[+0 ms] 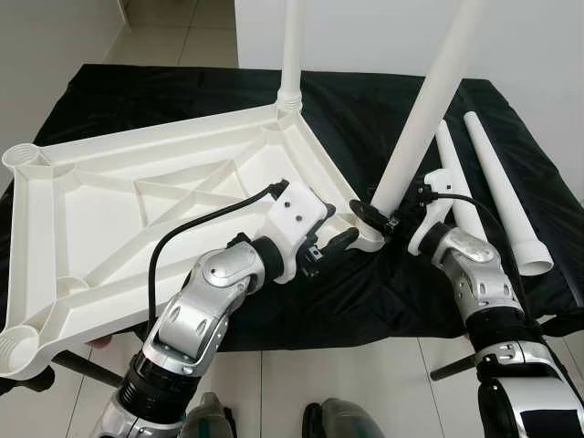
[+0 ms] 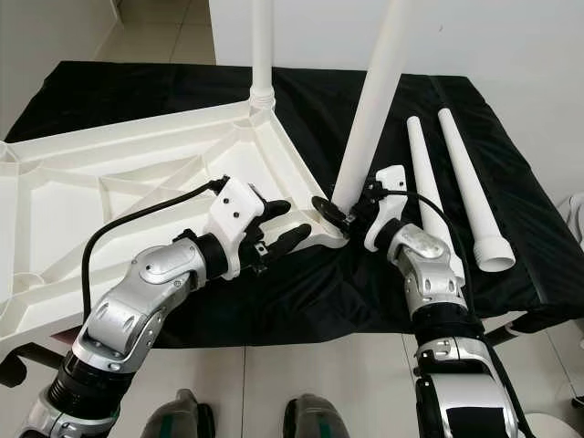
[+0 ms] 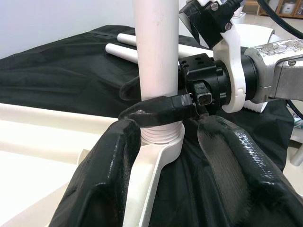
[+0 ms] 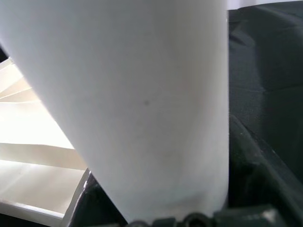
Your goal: Building children table
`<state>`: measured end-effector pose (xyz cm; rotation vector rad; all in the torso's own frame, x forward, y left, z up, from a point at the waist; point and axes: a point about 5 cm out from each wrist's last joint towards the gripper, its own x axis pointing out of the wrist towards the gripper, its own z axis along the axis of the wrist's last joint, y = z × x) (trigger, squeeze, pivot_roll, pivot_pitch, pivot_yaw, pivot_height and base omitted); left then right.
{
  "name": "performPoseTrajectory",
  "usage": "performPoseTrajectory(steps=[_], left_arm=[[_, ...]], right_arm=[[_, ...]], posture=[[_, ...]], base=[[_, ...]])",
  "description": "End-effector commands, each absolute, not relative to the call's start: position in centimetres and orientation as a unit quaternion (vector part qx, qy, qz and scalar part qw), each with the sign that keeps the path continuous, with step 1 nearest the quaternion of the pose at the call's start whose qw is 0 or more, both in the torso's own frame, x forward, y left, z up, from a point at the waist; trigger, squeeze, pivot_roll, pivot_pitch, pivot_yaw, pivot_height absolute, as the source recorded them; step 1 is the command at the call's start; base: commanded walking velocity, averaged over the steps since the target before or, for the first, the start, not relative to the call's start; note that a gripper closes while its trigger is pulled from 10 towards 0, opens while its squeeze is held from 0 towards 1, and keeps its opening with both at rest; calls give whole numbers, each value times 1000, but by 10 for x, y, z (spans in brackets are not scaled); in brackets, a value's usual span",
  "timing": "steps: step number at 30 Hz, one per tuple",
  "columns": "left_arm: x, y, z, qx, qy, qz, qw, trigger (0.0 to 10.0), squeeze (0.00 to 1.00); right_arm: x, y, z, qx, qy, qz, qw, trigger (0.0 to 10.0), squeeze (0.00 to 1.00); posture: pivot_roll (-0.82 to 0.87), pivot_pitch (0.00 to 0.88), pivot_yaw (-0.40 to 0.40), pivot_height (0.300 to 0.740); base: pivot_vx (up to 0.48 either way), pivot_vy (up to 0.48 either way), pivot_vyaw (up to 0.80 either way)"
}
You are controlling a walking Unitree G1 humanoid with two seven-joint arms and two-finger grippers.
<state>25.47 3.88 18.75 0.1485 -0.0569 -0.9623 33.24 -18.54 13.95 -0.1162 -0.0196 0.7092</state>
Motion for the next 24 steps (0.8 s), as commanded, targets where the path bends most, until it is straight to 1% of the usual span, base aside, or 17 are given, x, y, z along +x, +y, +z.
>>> performPoseTrajectory(steps=[1, 3, 4, 6, 7, 8, 9, 11, 14, 15, 16, 18, 19, 21, 22, 23, 24], left_arm=[[255, 39, 189, 72, -29, -453, 888, 10000, 0], [254, 39, 189, 71, -29, -454, 888, 10000, 0], [254, 38, 189, 71, -28, -455, 887, 10000, 0], [254, 38, 189, 70, -28, -455, 887, 10000, 0], [254, 38, 188, 70, -27, -455, 887, 10000, 0], [253, 38, 188, 69, -27, -455, 887, 10000, 0], [253, 38, 188, 69, -27, -455, 887, 10000, 0], [253, 38, 188, 69, -26, -454, 888, 10000, 0], [253, 38, 188, 69, -26, -454, 888, 10000, 0], [253, 38, 188, 68, -25, -455, 888, 10000, 0], [253, 38, 188, 68, -25, -455, 888, 10000, 0], [252, 37, 187, 68, -24, -457, 886, 10000, 0], [252, 37, 187, 68, -24, -457, 886, 10000, 0], [252, 36, 187, 68, -24, -460, 885, 10000, 0], [252, 36, 187, 68, -24, -460, 885, 10000, 0], [251, 36, 186, 68, -24, -462, 884, 10000, 0], [251, 36, 186, 68, -24, -462, 884, 10000, 0]], right_arm=[[331, -186, 138, -50, -16, 347, 936, 0, 0], [330, -186, 138, -50, -17, 344, 938, 0, 0], [328, -185, 136, -48, -16, 334, 941, 1569, 0], [327, -184, 135, -47, -16, 327, 944, 1569, 0], [326, -182, 133, -46, -13, 309, 950, 10000, 0], [327, -180, 130, -54, -5, 270, 961, 10000, 0], [327, -180, 130, -54, -5, 270, 961, 10000, 0], [327, -179, 127, -58, 7, 224, 973, 10000, 0], [327, -178, 126, -57, 12, 205, 977, 10000, 0], [328, -178, 128, -41, 16, 172, 984, 10000, 0], [328, -178, 128, -41, 16, 172, 984, 10000, 0], [329, -175, 131, -8, 15, 89, 996, 10000, 0], [329, -175, 131, -8, 15, 89, 996, 10000, 0], [328, -172, 134, 8, 12, 20, 1000, 10000, 0], [328, -172, 134, 8, 12, 20, 1000, 10000, 0], [324, -169, 134, 5, 10, -29, 1000, 10000, 0], [324, -169, 134, 5, 10, -29, 1000, 10000, 0]], posture=[[-110, 36, -23, 740], [-111, 38, -24, 740], [-112, 40, -25, 740], [-112, 40, -25, 740], [-113, 42, -28, 740], [-113, 44, -29, 740], [-113, 44, -29, 740], [-112, 44, -30, 740], [-112, 44, -30, 740], [-115, 43, -30, 740], [-115, 43, -30, 740], [-119, 41, -29, 740], [-119, 41, -29, 740], [-120, 38, -28, 740], [-120, 38, -28, 740], [-117, 36, -30, 740], [-117, 36, -30, 740]], base=[[0, 0, 0], [0, 0, 0], [0, 0, 0], [0, 0, 0], [0, 0, 0], [0, 0, 0], [0, 0, 0], [0, 0, 0], [0, 0, 0], [0, 0, 0], [0, 0, 0], [0, 0, 0], [0, 0, 0], [0, 0, 0], [0, 0, 0], [0, 0, 0], [0, 0, 0]])
